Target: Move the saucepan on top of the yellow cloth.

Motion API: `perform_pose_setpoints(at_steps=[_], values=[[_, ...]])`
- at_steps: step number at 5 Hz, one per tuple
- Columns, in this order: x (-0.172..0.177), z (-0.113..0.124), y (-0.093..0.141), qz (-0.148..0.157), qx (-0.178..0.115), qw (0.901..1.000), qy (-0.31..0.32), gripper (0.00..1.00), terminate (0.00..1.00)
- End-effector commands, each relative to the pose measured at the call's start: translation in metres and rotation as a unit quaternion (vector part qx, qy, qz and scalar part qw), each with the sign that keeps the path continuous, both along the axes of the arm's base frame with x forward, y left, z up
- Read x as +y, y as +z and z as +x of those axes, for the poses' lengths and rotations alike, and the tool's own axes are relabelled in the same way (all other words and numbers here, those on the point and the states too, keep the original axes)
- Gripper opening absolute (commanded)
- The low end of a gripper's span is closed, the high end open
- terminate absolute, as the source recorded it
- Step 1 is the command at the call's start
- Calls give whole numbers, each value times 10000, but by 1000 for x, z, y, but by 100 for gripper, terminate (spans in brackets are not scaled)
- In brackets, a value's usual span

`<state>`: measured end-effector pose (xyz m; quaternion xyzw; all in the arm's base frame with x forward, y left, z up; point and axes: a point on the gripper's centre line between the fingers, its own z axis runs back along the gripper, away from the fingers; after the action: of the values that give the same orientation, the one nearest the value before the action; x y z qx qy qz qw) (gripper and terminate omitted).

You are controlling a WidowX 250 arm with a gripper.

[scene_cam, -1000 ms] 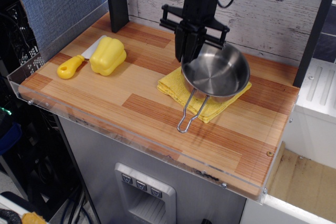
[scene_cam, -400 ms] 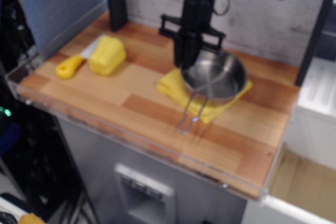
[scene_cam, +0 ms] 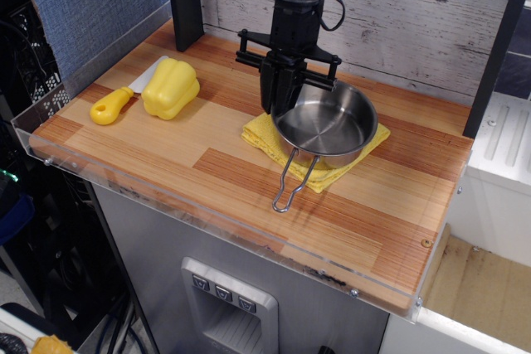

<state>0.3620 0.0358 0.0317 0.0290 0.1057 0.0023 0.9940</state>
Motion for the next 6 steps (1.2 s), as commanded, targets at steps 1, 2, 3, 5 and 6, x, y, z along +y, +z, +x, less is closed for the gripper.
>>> perform_pose_setpoints(at_steps=[1, 2, 3, 5, 6], values=[[9, -4, 38, 160, -837, 9963, 60, 100, 0], [2, -2, 69, 386, -1268, 9910, -188, 100, 0], [-2, -5, 114, 582, -1977, 9781, -285, 100, 0], [-5, -11, 134, 411, -2199, 9745, -152, 100, 0], [-13, -11, 122, -89, -1881, 9821, -1, 100, 0]])
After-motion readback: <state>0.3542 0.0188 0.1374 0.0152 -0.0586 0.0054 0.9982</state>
